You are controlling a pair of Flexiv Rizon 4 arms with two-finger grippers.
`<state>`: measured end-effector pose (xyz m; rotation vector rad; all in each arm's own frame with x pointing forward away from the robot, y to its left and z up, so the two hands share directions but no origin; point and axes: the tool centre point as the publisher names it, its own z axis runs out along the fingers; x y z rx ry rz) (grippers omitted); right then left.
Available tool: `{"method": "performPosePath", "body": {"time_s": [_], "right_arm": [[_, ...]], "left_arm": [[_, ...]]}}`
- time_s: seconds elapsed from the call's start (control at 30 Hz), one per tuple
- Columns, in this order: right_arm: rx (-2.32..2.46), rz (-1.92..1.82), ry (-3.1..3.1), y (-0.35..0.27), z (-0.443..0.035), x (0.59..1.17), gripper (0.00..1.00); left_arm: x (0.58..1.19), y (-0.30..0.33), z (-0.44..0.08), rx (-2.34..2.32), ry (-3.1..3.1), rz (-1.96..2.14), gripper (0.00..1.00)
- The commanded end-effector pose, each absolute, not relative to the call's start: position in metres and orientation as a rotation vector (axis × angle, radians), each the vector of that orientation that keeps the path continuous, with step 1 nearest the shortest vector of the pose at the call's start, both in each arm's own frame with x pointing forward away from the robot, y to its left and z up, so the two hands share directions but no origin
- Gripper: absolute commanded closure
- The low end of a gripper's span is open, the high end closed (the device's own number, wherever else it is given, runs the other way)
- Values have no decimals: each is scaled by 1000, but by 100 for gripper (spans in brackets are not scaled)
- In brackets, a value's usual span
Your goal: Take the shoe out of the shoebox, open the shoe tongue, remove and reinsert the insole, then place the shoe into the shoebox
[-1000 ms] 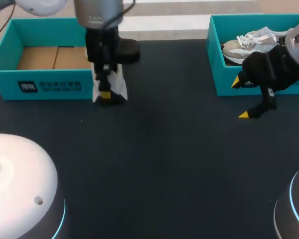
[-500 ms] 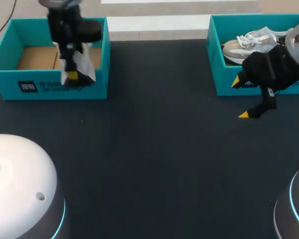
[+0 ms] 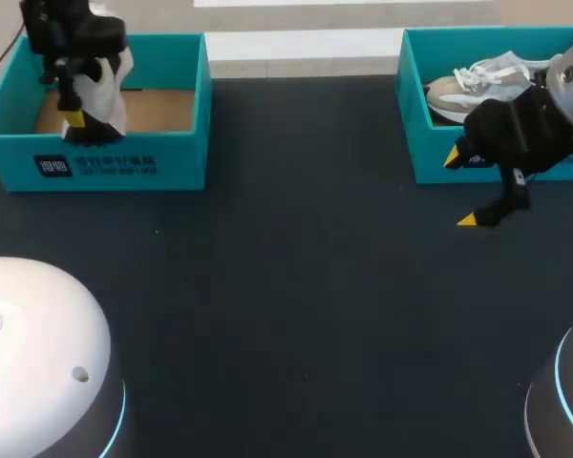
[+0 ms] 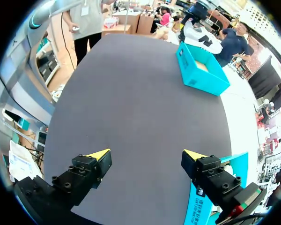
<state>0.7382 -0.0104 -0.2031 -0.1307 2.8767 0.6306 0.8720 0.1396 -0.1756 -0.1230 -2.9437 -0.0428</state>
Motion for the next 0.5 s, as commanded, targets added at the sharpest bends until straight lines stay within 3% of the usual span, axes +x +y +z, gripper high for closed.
{"method": "performPosePath", "body": {"time_s": [0.03,0.5], "right_arm": [[-131,627,2879,-9,-204,739,0],[-131,627,2879,-9,-204,739,0]], "left_arm": [[882,168,-172,-93,-2965,-27,100],[920,241,-173,-73,-2999,-115,100]]}}
